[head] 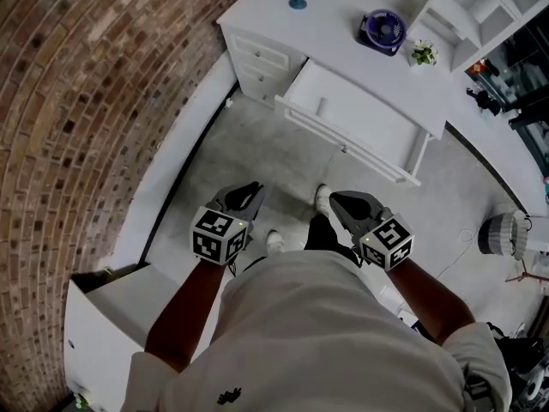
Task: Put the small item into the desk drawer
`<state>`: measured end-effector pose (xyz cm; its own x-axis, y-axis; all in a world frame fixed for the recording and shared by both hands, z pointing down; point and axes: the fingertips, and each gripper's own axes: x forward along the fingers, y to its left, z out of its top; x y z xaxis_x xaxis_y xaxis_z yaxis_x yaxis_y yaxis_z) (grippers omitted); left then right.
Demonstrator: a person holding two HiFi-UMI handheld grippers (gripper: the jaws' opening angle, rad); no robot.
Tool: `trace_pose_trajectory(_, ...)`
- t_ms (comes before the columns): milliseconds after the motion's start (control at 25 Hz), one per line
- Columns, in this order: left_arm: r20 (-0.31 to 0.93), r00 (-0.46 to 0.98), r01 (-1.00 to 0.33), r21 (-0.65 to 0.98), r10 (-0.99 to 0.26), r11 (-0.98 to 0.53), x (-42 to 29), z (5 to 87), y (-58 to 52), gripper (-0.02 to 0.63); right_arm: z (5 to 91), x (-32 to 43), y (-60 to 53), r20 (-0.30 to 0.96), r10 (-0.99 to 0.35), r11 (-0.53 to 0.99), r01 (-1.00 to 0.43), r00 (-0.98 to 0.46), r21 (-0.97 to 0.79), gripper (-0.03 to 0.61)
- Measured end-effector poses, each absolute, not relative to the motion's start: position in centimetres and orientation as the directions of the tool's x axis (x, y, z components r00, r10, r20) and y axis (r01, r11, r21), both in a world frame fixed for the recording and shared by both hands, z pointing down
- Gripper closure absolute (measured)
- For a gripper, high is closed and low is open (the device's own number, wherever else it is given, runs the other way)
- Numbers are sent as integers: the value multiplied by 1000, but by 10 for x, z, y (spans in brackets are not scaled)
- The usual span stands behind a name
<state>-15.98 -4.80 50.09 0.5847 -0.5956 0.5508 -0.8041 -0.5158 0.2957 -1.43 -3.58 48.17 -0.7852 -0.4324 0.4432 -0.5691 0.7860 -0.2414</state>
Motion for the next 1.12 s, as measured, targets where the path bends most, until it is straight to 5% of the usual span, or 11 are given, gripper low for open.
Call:
trace_pose_trajectory(160, 546, 597, -791, 278, -588, -544, -170, 498, -11, 607, 481, -30, -7, 443, -430, 788, -567, -787, -241, 565)
trace_pose_trajectory(1120, 497, 667, -739, 341, -556, -582, -188, 492, 73, 607, 471, -55, 61, 480, -409, 820, -544, -776, -179, 566)
